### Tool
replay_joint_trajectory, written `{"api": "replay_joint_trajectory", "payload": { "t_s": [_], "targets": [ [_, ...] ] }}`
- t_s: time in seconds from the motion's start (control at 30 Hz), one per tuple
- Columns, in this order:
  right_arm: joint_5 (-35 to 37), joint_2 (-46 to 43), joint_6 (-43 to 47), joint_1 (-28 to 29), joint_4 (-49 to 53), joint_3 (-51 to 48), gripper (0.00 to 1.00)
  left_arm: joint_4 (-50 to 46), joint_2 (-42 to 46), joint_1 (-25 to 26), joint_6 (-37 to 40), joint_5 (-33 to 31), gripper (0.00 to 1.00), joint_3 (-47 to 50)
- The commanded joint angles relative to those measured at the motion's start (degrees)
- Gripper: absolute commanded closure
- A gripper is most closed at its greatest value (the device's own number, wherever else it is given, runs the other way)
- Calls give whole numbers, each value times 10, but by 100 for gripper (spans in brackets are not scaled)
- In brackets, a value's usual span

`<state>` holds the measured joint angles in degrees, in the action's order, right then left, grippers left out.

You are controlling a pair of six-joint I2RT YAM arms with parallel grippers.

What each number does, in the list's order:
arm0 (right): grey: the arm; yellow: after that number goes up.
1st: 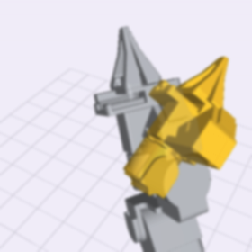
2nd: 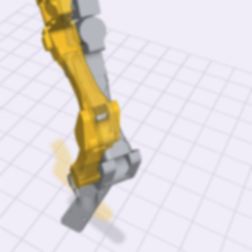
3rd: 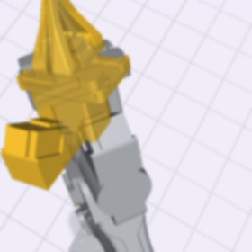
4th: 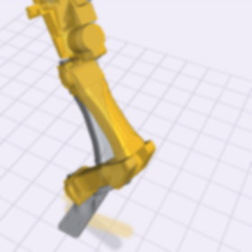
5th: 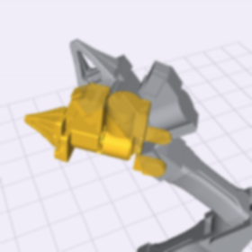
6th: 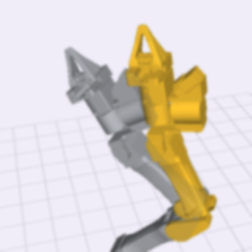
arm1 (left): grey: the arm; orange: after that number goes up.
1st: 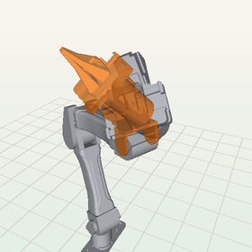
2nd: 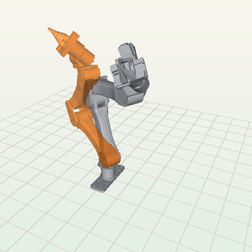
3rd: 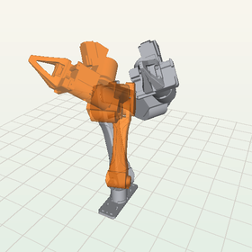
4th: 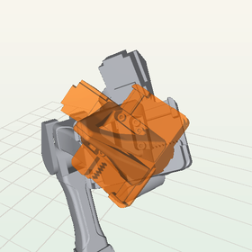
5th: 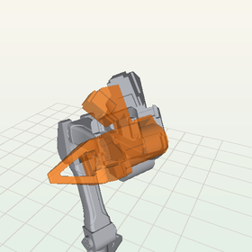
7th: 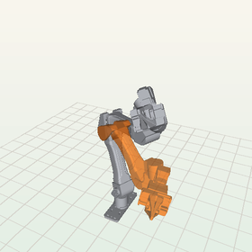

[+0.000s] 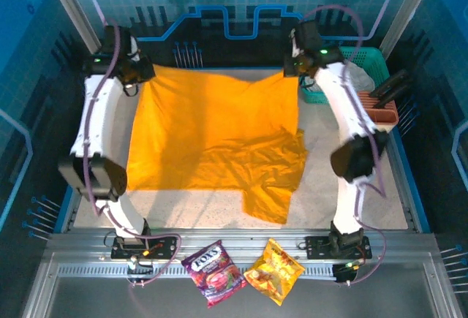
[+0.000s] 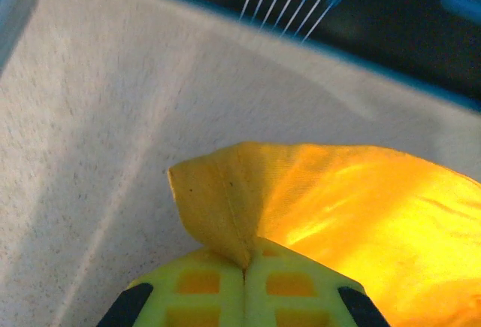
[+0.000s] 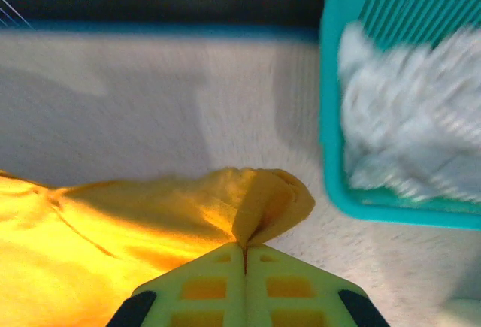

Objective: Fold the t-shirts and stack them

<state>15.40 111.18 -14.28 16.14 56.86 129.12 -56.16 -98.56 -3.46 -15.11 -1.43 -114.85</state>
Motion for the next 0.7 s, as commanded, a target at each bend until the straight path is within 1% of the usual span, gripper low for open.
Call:
{"api": "replay_joint_trajectory", "payload": {
  "t_s": [0.0, 0.13, 0.27, 0.43, 0.67],
  "targets": [
    [49, -138, 44, 7, -3, -32, 100, -82, 76, 0, -5, 41, 100, -48],
    [58, -261, 75, 14, 10, -45, 100, -112, 147, 0, -1, 66, 100, -71],
    [68, -360, 94, 21, 36, -23, 100, -141, 210, 0, 11, 71, 97, -97],
    [73, -436, 92, 22, 88, 47, 100, -174, 276, 0, 28, 76, 96, -141],
    [48, -507, 66, 22, 147, 136, 100, -185, 377, 0, 36, 72, 95, -179]
  ]
}}
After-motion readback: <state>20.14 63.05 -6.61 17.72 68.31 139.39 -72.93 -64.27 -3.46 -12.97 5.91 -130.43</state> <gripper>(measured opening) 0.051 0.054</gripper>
